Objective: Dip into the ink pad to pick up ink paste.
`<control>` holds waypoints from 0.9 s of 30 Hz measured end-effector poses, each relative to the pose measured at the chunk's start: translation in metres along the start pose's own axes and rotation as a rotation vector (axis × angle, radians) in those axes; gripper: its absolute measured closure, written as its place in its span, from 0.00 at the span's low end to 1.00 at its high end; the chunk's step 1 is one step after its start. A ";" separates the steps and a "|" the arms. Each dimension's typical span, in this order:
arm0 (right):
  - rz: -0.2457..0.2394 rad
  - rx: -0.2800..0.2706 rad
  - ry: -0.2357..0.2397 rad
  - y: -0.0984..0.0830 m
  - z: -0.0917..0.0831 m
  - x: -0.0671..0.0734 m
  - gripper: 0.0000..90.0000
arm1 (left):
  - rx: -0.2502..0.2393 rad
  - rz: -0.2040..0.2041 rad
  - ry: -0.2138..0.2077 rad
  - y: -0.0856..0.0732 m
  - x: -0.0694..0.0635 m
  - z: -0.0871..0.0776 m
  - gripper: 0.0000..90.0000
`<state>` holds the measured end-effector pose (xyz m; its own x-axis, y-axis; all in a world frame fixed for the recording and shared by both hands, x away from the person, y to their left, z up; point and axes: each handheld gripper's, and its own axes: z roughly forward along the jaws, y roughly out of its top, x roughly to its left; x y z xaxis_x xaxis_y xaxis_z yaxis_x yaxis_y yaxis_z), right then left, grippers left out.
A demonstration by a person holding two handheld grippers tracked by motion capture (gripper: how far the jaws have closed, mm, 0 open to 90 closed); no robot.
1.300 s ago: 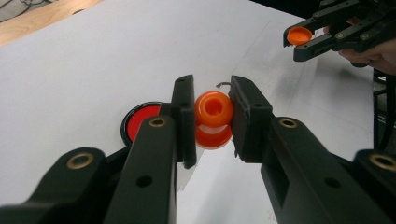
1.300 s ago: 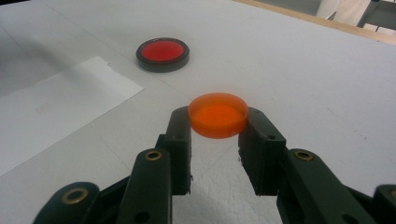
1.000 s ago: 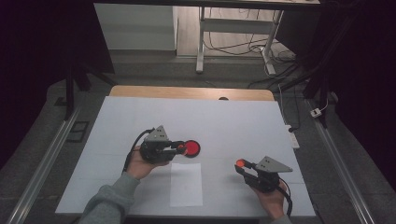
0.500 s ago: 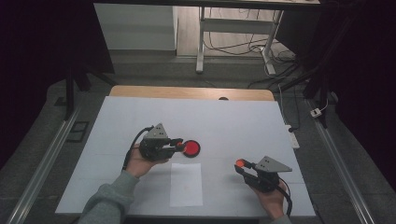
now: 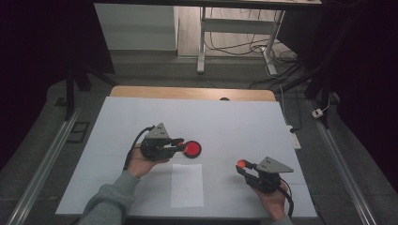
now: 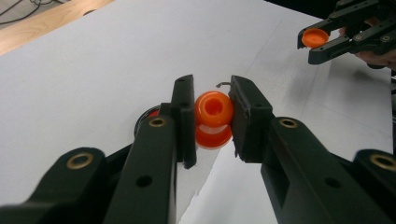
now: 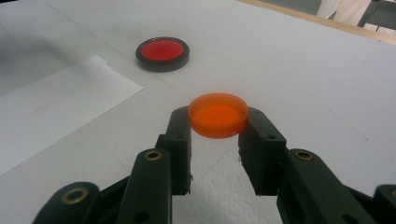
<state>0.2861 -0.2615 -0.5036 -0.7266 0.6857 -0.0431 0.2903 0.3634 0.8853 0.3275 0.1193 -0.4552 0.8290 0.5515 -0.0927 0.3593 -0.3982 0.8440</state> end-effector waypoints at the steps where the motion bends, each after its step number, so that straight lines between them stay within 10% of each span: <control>1: 0.001 0.000 -0.001 0.000 0.000 0.000 0.72 | 0.000 -0.001 0.000 0.000 0.000 0.000 0.80; 27: -0.002 0.000 -0.009 0.000 -0.002 0.000 0.72 | 0.005 -0.007 0.026 0.009 0.020 0.025 0.80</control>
<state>0.2854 -0.2626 -0.5027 -0.7215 0.6907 -0.0491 0.2887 0.3644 0.8854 0.3581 0.1085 -0.4631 0.8152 0.5729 -0.0851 0.3675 -0.3979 0.8406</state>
